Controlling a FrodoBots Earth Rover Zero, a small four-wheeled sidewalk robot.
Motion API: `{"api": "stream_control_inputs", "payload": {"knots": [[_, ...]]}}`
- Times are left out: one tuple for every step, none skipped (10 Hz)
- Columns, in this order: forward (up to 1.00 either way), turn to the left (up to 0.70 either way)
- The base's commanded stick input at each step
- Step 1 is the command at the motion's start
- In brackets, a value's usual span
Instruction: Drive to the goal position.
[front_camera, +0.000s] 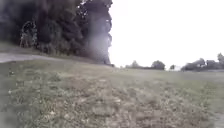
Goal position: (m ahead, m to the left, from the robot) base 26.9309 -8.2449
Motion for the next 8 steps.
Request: {"api": "stream_control_inputs", "payload": {"knots": [[0.70,0.00],[0.70,0.00],[0.70,0.00],[0.70,0.00],[0.70,0.00],[0.70,0.00],[0.70,0.00],[0.70,0.00]]}}
